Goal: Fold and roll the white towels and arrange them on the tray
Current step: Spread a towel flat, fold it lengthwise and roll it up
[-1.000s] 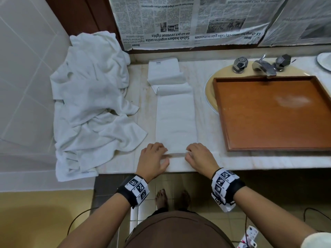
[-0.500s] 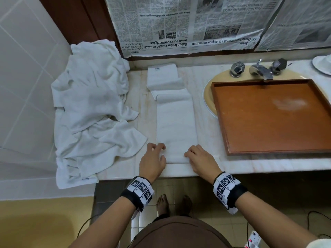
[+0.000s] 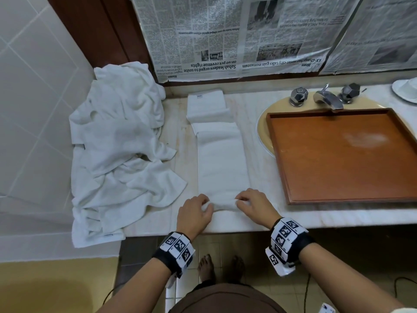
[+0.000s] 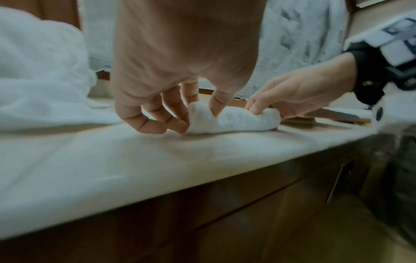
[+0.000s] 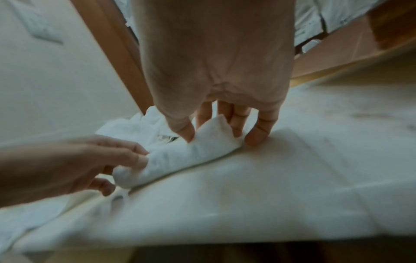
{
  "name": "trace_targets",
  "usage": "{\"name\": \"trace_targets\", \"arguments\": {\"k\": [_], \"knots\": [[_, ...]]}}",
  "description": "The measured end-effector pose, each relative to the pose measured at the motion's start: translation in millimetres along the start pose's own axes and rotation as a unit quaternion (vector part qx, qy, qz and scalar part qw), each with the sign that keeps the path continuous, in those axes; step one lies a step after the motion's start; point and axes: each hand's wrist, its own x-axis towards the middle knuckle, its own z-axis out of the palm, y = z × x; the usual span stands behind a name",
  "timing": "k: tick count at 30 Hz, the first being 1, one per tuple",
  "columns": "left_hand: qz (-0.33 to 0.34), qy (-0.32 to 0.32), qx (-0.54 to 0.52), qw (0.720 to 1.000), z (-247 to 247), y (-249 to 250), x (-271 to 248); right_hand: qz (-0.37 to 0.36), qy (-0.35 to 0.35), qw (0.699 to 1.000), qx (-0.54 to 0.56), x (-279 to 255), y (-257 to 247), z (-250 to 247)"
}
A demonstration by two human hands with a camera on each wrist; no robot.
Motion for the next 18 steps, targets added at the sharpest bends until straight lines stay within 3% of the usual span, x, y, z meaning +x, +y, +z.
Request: {"name": "trace_targets", "arguments": {"k": [3,6,8,12,15,18], "knots": [[-0.066,0.022,-0.093,0.993,-3.3,-1.2,6.9,-0.001,0.029,0.999,-0.045,-1.1,-1.4,1.3],[-0.072,0.035,-0.072,0.994,-3.1,2.6,10.9,-0.071,0.064,0.985,-0.146,-7.3,-0.5,6.0],[-0.049,0.042,-0.039,0.997,-1.7,6.1,10.6,-0.124,0.061,0.972,-0.191,-11.2,3.1,8.7],[0.014,0.069,0.053,0.996,2.5,7.1,6.9,-0.145,0.045,0.965,-0.212,-12.0,11.4,6.7],[0.123,0.086,0.112,0.982,10.7,-0.9,0.0,-0.100,0.029,0.986,-0.127,-5.1,9.0,4.9],[0.161,0.076,0.145,0.973,12.8,-9.1,-2.9,-0.026,0.012,0.998,-0.050,8.4,3.8,0.4]]}}
